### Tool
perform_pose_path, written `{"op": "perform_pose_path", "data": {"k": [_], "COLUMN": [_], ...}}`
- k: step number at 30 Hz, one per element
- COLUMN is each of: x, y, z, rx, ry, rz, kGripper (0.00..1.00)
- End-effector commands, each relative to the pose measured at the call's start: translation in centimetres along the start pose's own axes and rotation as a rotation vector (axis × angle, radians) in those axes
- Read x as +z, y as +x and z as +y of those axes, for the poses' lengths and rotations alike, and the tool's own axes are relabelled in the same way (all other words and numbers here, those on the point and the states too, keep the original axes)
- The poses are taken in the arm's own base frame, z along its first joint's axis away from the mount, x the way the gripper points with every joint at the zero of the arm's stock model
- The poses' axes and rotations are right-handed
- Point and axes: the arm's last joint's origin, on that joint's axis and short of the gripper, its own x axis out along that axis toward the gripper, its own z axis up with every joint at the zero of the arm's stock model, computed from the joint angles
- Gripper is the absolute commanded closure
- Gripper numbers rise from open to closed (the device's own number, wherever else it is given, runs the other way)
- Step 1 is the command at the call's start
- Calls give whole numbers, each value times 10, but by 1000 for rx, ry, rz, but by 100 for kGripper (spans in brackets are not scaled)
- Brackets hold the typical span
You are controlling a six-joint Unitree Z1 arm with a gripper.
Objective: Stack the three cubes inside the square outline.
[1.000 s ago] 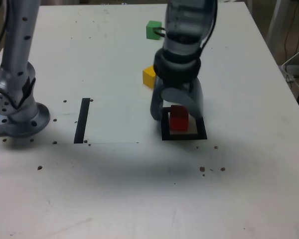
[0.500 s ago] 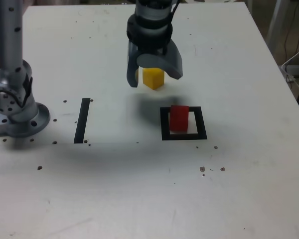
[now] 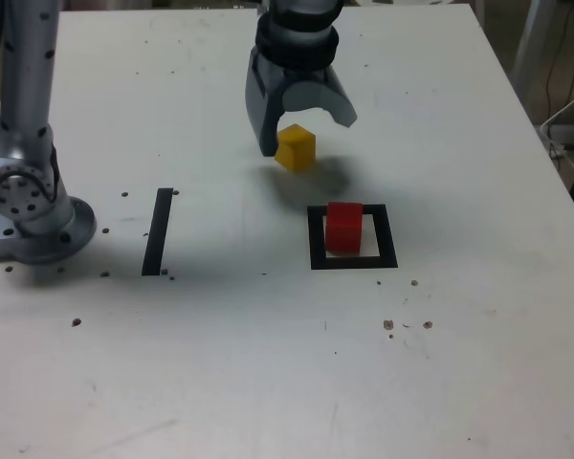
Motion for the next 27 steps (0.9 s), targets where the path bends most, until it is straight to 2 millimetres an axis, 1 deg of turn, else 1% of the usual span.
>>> {"op": "perform_pose_path", "data": {"k": [1, 4, 10, 13, 15, 17, 18, 19, 20, 21, 23, 25, 27], "x": [4, 9, 23, 29, 32, 34, 36, 36, 37, 38, 39, 40, 41], "y": [7, 14, 22, 25, 25, 25, 25, 25, 25, 25, 25, 24, 24], "z": [5, 11, 16, 18, 19, 21, 22, 23, 24, 24, 25, 25, 25], "rx": [-9, -25, -46, -54, -56, -57, -59, -59, -59, -59, -60, -63, -69], "ry": [-15, -34, -35, -32, -33, -34, -34, -34, -31, -27, -15, 0, 12], "rz": [28, 59, 83, 97, 107, 116, 122, 123, 123, 120, 110, 96, 88], "kGripper": [1, 1, 2, 6, 10, 18, 26, 31, 42, 50, 63, 71, 72]}}
